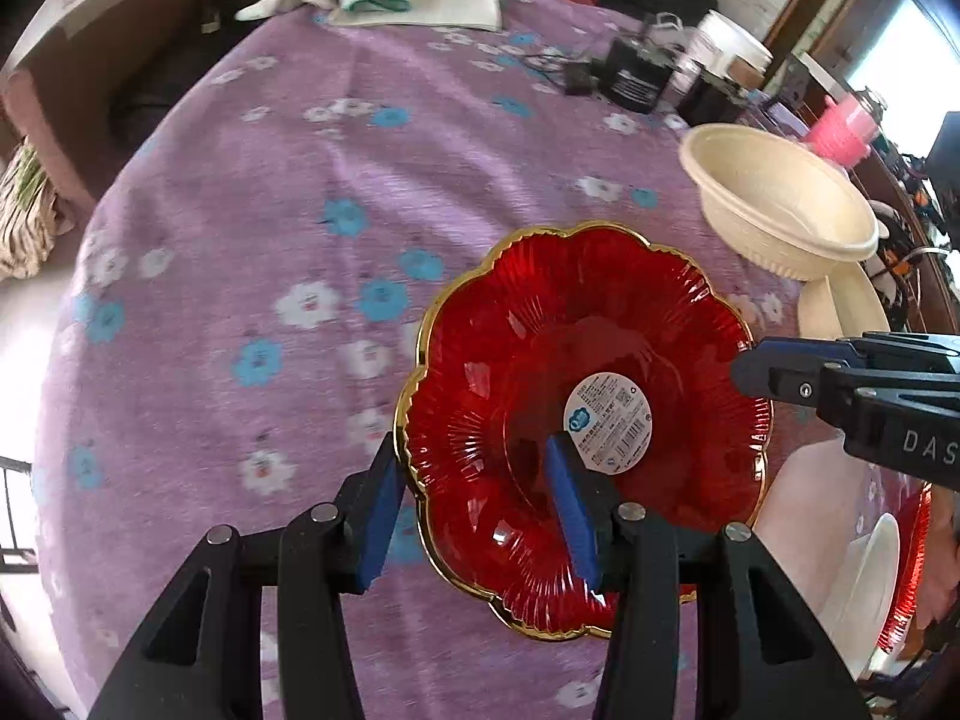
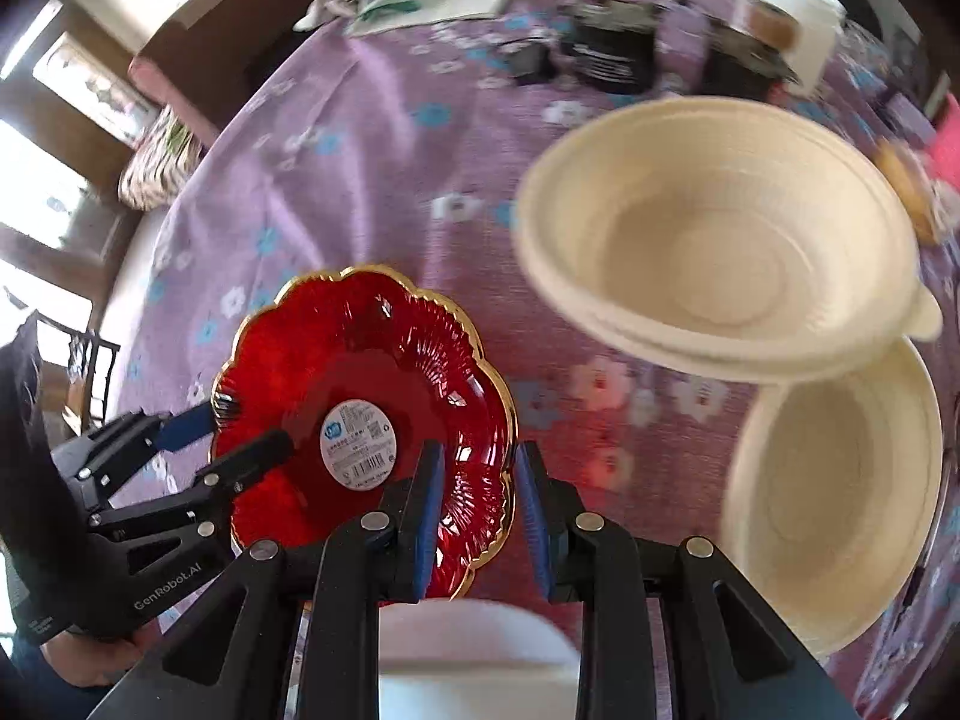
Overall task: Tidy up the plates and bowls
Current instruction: 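Close the left gripper on the rim of the stickered red plate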
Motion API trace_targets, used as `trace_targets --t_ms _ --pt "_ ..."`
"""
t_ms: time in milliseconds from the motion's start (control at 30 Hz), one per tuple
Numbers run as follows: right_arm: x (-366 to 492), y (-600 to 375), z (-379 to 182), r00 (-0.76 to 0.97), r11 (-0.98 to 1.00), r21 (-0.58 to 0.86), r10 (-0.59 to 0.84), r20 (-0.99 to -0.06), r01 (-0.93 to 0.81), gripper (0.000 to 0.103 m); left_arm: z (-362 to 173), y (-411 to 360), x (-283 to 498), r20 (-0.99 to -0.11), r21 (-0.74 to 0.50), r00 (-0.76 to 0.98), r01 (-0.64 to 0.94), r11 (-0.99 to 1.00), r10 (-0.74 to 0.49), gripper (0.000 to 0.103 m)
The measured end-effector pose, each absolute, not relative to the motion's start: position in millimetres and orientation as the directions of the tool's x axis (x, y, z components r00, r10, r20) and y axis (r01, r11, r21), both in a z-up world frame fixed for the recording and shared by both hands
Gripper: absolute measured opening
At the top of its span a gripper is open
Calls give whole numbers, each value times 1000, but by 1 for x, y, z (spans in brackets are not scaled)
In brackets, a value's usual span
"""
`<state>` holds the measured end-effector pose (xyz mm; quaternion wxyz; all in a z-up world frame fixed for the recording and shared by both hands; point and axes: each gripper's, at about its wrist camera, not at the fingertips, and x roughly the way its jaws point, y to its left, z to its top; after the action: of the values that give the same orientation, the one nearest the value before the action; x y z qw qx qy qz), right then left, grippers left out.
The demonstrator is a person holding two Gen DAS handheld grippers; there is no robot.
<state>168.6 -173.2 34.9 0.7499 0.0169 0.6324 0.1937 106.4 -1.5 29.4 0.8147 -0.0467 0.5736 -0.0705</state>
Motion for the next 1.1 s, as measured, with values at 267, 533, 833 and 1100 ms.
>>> trace_targets --t_ms 267,533,833,1100 --pt "155 -126 40 60 871 344 387 -920 -350 28 35 53 67 -924 -177 344 -1 984 -166 47" --pt "150 -119 52 119 878 316 379 -918 -358 28 39 70 53 -902 -244 370 -13 970 -222 47" --pt "167 -153 34 102 906 332 368 -924 -261 28 32 57 66 -909 -228 356 14 974 -218 44" --pt "158 -141 33 126 910 289 337 -933 -296 7 31 55 67 -912 -202 360 25 979 -197 20"
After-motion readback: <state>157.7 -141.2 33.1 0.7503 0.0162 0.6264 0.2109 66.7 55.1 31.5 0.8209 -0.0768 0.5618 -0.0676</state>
